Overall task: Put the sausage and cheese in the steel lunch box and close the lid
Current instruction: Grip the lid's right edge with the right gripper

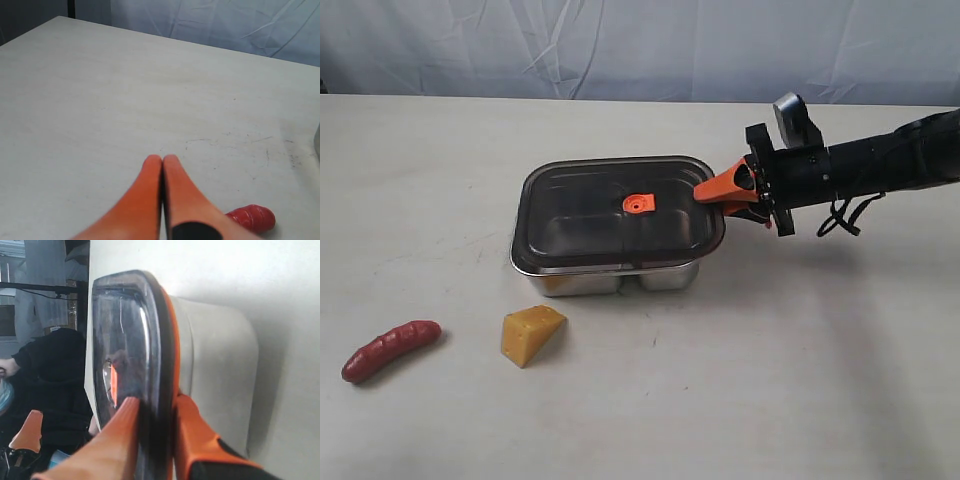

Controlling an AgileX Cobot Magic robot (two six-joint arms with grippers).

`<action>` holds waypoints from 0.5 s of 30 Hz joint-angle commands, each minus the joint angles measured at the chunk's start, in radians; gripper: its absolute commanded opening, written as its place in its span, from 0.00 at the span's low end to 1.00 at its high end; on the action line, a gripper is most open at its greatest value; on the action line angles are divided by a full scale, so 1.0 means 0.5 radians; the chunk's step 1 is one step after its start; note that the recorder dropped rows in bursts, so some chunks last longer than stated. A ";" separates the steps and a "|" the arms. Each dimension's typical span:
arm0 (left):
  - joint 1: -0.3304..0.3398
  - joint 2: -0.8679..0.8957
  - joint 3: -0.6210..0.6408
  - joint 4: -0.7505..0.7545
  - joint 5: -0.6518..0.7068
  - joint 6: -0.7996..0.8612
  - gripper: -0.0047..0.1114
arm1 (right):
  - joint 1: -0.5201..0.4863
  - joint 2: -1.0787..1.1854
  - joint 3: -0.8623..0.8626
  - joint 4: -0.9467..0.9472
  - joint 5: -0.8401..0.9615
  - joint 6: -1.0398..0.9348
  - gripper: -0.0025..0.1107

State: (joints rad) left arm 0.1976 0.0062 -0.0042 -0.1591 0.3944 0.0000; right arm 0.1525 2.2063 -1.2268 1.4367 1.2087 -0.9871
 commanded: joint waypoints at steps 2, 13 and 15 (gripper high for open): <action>0.000 -0.012 0.008 0.008 -0.026 0.000 0.04 | 0.000 -0.032 -0.014 -0.025 0.025 -0.024 0.01; 0.000 -0.012 0.008 0.008 -0.026 0.000 0.04 | 0.000 -0.032 -0.014 -0.169 0.025 -0.015 0.01; 0.000 -0.012 0.008 0.008 -0.026 0.000 0.04 | 0.000 -0.032 -0.014 -0.202 -0.008 -0.015 0.01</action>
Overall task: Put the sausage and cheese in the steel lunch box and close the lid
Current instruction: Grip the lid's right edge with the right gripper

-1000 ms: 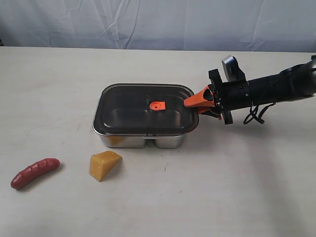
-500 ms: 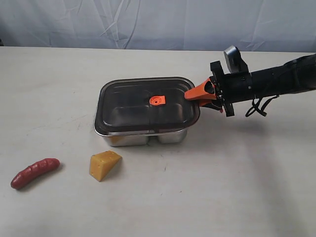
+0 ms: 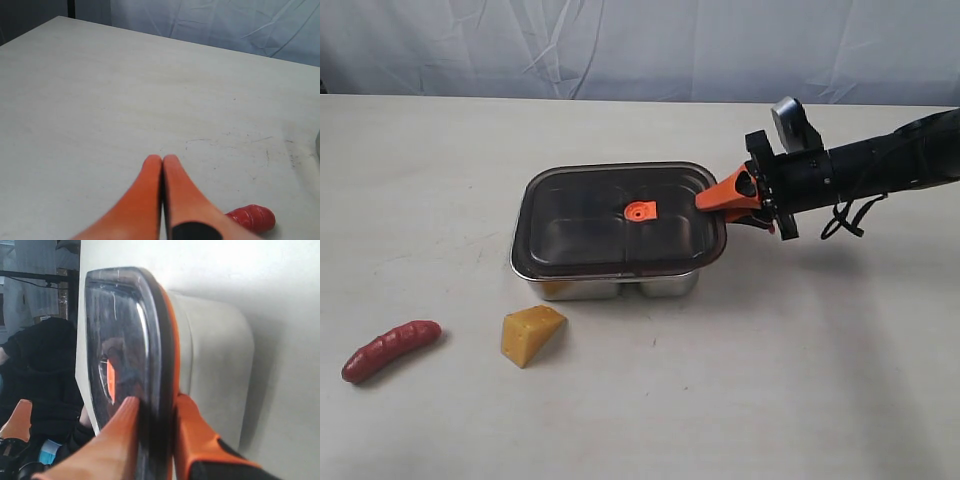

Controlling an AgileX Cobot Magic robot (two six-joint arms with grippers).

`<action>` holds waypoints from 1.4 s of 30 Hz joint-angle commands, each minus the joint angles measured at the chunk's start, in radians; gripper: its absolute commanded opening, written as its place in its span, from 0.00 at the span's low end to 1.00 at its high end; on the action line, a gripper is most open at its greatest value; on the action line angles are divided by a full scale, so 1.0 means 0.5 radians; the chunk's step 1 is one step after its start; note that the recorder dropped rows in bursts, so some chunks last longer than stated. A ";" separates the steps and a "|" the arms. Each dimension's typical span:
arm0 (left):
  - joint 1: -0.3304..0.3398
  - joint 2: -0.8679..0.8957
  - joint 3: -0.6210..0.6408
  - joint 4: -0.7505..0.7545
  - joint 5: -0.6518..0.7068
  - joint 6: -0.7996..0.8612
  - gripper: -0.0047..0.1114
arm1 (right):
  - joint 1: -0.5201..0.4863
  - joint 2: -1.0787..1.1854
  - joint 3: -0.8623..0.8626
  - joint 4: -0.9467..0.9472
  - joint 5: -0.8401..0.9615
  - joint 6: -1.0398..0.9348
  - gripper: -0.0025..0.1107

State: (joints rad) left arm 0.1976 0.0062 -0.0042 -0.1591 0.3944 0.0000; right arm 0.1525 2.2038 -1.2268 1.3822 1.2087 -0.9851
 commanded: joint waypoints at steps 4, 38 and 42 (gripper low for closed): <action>0.000 -0.012 0.008 0.008 -0.026 0.000 0.04 | 0.000 -0.027 -0.014 -0.151 -0.069 -0.019 0.01; 0.000 -0.012 0.008 0.008 -0.026 0.000 0.04 | 0.000 -0.027 -0.014 -0.428 -0.078 0.191 0.30; 0.000 -0.012 0.008 0.008 -0.026 0.000 0.04 | -0.004 -0.027 -0.014 -0.428 -0.086 0.203 0.30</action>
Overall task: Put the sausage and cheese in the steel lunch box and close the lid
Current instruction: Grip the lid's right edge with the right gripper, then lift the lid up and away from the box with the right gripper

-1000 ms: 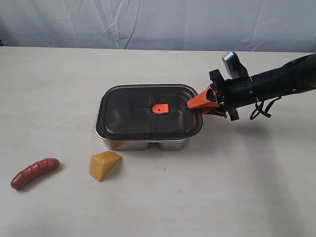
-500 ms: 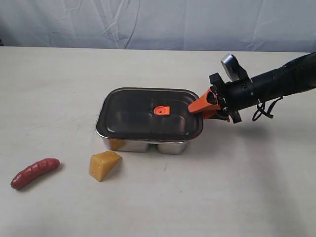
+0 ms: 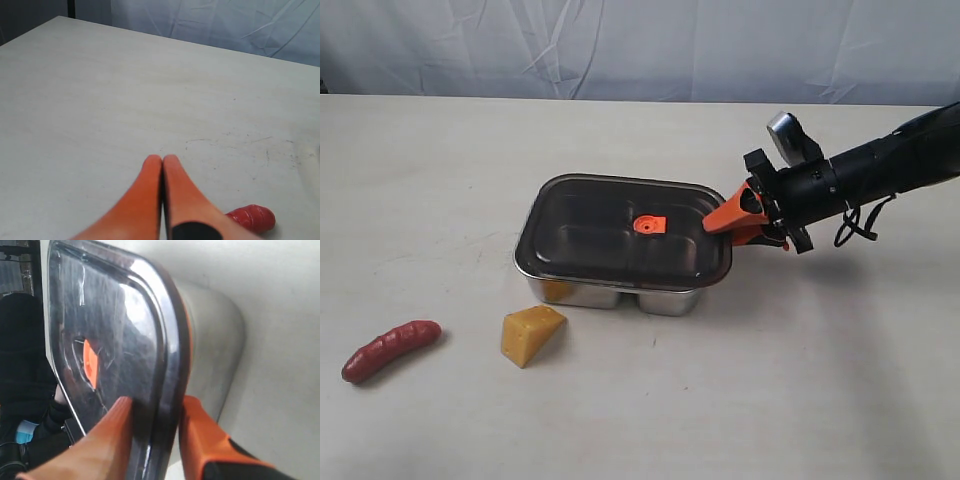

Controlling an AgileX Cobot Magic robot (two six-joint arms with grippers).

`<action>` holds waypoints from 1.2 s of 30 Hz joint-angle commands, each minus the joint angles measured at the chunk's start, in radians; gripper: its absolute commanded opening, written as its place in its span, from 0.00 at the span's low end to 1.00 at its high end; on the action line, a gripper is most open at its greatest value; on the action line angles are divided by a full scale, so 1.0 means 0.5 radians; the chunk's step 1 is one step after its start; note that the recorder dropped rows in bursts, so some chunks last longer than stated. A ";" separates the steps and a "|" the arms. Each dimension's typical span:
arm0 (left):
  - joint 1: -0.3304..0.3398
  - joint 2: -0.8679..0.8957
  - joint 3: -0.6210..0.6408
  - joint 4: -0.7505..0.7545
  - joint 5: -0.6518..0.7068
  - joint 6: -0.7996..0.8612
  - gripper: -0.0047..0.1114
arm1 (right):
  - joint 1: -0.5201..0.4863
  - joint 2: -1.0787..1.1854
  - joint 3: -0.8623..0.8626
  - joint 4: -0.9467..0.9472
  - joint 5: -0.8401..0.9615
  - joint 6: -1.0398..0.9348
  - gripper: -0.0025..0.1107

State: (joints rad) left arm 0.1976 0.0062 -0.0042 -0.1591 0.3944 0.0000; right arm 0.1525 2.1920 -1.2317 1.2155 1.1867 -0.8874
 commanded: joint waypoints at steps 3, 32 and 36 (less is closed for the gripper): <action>0.000 -0.012 0.008 0.008 -0.026 0.000 0.04 | -0.004 -0.003 -0.004 -0.095 -0.100 0.013 0.30; 0.000 -0.012 0.008 0.008 -0.026 0.000 0.04 | -0.166 -0.155 -0.004 -0.073 0.069 0.032 0.01; 0.000 -0.012 0.008 0.008 -0.026 0.000 0.04 | -0.166 -0.158 -0.004 0.115 0.069 -0.108 0.01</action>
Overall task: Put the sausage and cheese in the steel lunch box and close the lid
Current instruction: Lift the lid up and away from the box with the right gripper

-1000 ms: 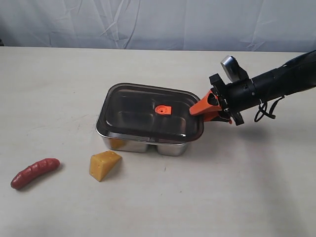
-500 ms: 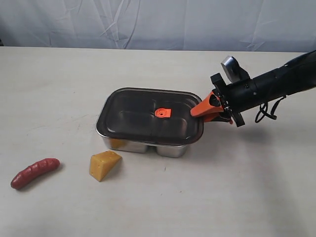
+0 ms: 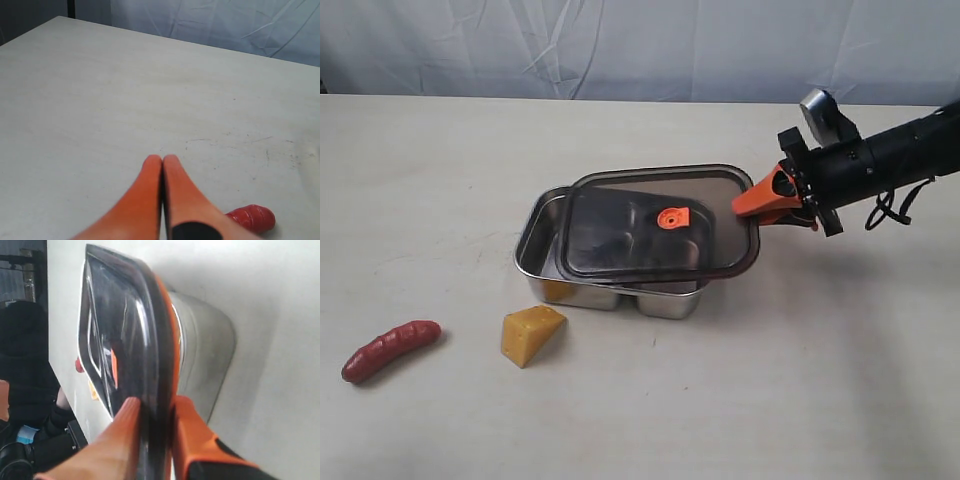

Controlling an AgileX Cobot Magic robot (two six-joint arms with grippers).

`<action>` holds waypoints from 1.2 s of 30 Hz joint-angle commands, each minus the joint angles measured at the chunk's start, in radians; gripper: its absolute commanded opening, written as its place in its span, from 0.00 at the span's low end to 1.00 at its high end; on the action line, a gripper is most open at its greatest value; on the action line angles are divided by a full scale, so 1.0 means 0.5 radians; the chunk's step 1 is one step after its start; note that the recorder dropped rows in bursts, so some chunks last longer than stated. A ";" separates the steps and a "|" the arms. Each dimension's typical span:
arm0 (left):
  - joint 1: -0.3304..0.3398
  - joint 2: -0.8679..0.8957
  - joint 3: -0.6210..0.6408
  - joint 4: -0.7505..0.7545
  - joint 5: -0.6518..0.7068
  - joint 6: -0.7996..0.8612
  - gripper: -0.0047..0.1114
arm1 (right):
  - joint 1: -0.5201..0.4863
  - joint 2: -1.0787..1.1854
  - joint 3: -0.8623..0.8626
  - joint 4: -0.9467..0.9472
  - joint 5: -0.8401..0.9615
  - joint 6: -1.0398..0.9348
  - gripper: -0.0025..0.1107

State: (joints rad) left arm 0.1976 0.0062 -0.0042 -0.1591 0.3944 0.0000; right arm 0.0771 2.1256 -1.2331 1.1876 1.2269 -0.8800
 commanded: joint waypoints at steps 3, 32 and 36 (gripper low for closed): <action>0.000 -0.012 0.008 0.008 -0.026 0.000 0.04 | -0.015 -0.056 -0.002 0.291 -0.012 -0.198 0.01; 0.000 -0.012 0.008 0.008 -0.026 0.000 0.04 | -0.015 -0.701 -0.772 -0.963 -0.408 0.095 0.01; 0.000 -0.012 0.008 0.008 -0.026 0.000 0.04 | -0.011 -0.748 -0.772 -1.247 -0.285 0.086 0.01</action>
State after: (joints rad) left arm 0.1976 0.0062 -0.0042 -0.1591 0.3944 0.0000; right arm 0.0747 1.7707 -1.6135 0.6540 1.0384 -0.8343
